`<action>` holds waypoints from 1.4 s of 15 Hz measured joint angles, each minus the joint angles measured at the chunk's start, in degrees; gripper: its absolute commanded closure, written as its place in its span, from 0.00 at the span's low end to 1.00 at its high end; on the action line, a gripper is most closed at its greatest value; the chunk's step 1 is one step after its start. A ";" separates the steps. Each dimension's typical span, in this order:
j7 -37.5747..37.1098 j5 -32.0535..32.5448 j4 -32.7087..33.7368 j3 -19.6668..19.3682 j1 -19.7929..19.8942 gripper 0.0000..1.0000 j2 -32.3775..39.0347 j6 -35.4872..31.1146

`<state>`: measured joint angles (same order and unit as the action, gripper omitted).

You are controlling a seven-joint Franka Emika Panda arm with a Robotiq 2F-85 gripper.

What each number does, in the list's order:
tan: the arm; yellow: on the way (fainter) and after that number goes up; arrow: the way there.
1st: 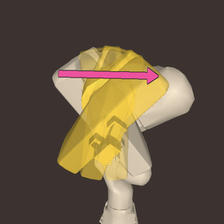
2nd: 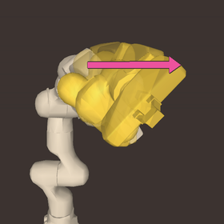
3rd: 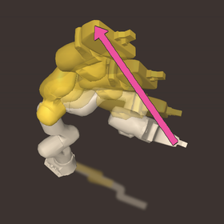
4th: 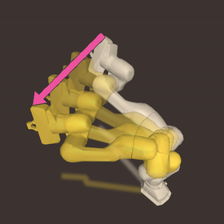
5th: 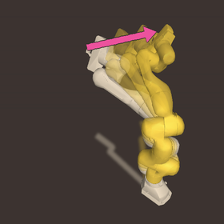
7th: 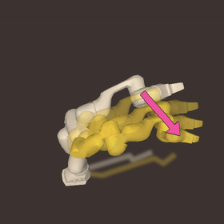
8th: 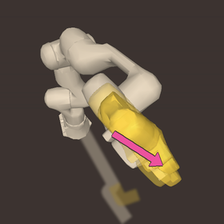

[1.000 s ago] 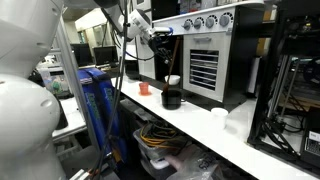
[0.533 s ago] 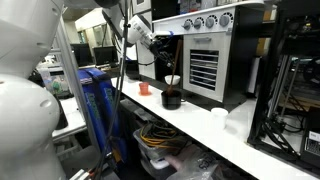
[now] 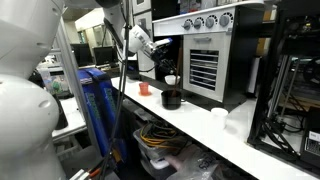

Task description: Pour the contents in the white mug into the black mug, use the wooden spoon to stir the contents in the black mug

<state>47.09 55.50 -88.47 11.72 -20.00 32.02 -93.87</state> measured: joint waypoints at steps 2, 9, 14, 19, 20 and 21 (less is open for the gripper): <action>-1.44 0.35 -1.57 0.00 0.17 0.96 0.03 -1.60; -3.13 0.42 -3.84 0.01 0.37 0.96 0.03 -4.12; -3.35 0.41 -4.09 0.16 0.37 0.96 0.03 -5.69; -3.86 0.36 -4.10 0.83 0.37 0.96 -0.01 -7.25; -3.91 0.36 -4.10 0.91 0.37 0.96 -0.01 -7.45; -3.92 0.36 -4.10 0.98 0.37 0.96 -0.01 -7.52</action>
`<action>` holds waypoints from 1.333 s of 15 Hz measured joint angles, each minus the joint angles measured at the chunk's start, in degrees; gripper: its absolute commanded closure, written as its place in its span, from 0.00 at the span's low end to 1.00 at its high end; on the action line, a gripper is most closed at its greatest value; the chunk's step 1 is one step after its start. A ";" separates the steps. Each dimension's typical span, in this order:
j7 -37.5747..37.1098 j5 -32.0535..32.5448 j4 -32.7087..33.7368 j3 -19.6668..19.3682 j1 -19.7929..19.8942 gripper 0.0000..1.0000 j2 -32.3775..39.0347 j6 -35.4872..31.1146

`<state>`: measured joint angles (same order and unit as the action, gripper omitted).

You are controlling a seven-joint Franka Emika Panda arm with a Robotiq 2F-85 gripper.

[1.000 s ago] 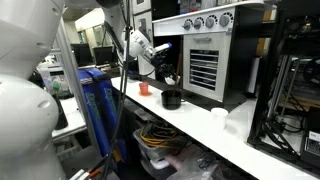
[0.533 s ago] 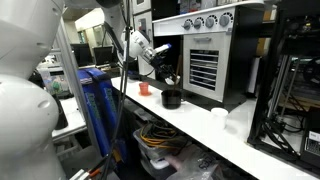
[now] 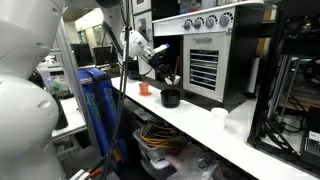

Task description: Pour the contents in the white mug into the black mug, use the wooden spoon to stir the contents in the black mug

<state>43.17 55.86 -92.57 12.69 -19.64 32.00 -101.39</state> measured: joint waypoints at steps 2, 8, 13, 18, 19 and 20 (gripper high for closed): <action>0.00 0.00 0.00 0.01 0.00 0.96 0.00 0.00; 0.05 0.07 -0.01 -0.44 0.01 0.96 -0.03 0.89; 0.81 0.08 -0.01 -0.95 0.04 0.96 -0.12 4.14; 1.43 0.08 -0.01 -1.16 0.16 0.96 -0.12 7.28; 1.48 0.07 -0.01 -1.14 0.16 0.96 -0.12 7.31; 1.52 0.07 -0.01 -1.07 0.16 0.96 -0.12 7.31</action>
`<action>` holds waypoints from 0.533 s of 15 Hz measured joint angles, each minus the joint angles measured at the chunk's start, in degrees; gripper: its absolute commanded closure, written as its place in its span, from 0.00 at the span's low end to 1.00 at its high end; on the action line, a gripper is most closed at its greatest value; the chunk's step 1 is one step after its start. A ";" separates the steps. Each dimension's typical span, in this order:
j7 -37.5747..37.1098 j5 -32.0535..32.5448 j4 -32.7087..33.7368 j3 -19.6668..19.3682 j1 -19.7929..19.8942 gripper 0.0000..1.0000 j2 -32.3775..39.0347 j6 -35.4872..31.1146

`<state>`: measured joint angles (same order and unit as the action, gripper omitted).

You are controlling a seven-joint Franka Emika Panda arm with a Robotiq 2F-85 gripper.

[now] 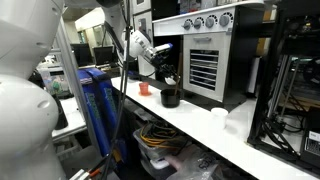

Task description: Pour the contents in the white mug into the black mug, use the wooden spoon to stir the contents in the black mug

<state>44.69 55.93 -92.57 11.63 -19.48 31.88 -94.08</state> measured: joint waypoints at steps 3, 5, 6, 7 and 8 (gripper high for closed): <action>0.06 -0.04 0.00 0.56 -0.01 0.96 0.01 -0.19; 0.06 -0.17 0.00 1.23 -0.02 0.96 0.03 -0.57; 0.06 -0.27 0.00 1.61 -0.02 0.96 0.05 -0.76; 0.06 -0.37 0.00 2.01 -0.04 0.96 0.06 -1.00; 0.06 -0.42 0.00 2.41 -0.05 0.96 0.07 -1.24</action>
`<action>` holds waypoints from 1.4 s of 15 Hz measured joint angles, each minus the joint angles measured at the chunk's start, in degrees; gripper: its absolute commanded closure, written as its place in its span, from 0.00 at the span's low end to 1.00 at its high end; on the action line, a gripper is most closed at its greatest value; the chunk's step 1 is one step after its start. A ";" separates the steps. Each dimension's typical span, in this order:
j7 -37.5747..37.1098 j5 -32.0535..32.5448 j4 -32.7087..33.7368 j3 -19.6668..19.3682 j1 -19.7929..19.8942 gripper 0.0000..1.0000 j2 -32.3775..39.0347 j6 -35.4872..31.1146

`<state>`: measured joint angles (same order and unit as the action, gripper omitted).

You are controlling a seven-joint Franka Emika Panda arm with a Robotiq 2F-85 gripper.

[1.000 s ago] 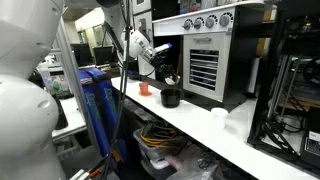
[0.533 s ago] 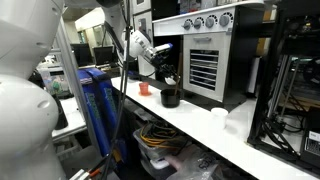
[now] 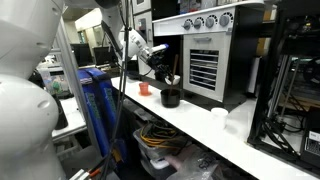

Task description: Pour the contents in the white mug into the black mug, use the wooden spoon to stir the contents in the black mug

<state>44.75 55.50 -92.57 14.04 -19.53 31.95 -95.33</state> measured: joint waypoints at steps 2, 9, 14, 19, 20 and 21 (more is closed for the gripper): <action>0.00 -0.06 0.00 0.68 -0.02 0.96 0.01 -0.69; -0.04 -0.03 0.04 1.04 -0.07 0.96 0.04 -1.79; -0.60 0.41 0.03 0.43 -0.05 0.96 0.06 -1.93; -3.05 2.04 -0.01 -0.96 -0.02 0.96 0.16 -2.26; -3.54 2.49 -0.02 -1.19 -0.01 0.96 0.18 -2.29; -3.89 2.88 -0.06 -1.39 -0.01 0.96 0.19 -2.29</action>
<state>40.86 58.38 -92.63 12.64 -19.54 32.14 -97.62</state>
